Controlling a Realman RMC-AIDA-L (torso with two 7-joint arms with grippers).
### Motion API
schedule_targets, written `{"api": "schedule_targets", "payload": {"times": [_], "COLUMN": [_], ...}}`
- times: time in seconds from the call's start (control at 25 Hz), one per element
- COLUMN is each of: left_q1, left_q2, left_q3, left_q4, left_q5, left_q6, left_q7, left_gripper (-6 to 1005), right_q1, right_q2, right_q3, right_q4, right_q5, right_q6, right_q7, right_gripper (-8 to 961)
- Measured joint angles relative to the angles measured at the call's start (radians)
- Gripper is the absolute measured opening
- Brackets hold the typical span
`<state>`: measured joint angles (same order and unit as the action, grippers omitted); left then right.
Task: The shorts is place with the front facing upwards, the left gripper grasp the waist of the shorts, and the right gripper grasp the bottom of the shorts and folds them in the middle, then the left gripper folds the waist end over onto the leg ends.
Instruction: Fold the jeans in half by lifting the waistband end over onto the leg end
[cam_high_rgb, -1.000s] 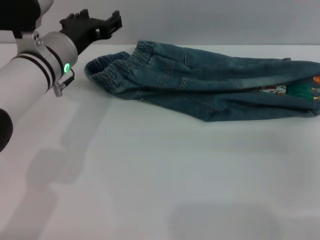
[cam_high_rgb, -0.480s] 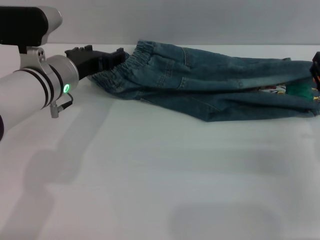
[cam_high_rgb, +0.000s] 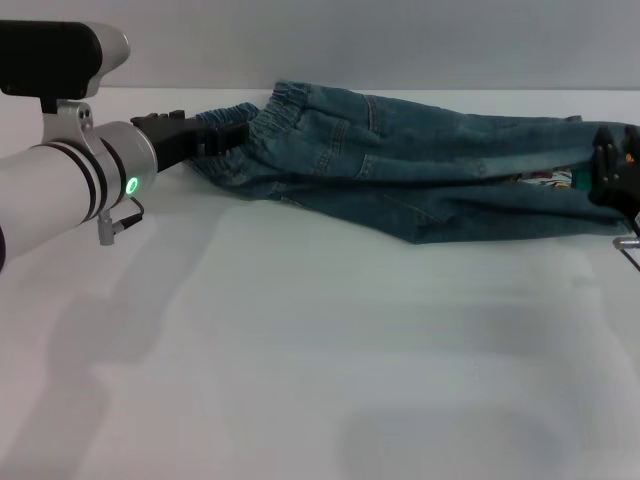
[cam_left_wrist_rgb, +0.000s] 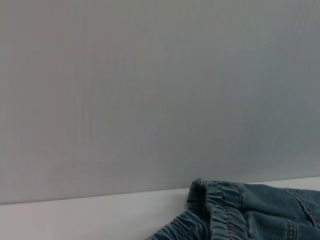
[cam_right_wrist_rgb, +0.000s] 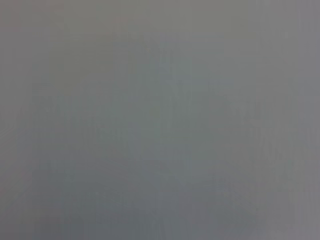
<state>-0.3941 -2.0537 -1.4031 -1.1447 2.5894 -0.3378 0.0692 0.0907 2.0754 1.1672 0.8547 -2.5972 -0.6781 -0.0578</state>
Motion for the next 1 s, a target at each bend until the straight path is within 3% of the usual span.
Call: {"api": "schedule_targets", "payload": {"times": [0.4, 0.6, 1.0], "left_q1": [-0.043, -0.050, -0.073], "left_q2": [-0.002, -0.003, -0.003], "left_q3": [-0.025, -0.032, -0.052], "left_q4": [0.035, 0.053, 0.083], "left_q5": [-0.001, -0.001, -0.006], "left_q6": [-0.061, -0.063, -0.081], "left_q7": [0.000, 0.000, -0.001], "left_gripper": [853, 853, 852], "right_q1": [-0.023, -0.014, -0.007], "right_q2": [0.000, -0.001, -0.002], "right_q3": [-0.023, -0.005, -0.012], "right_q4": [0.013, -0.015, -0.024], "right_q5": [0.008, 0.008, 0.003], "right_q6": [-0.018, -0.048, -0.058], "right_q7": [0.003, 0.003, 0.004], "right_gripper": [153, -2, -1]}}
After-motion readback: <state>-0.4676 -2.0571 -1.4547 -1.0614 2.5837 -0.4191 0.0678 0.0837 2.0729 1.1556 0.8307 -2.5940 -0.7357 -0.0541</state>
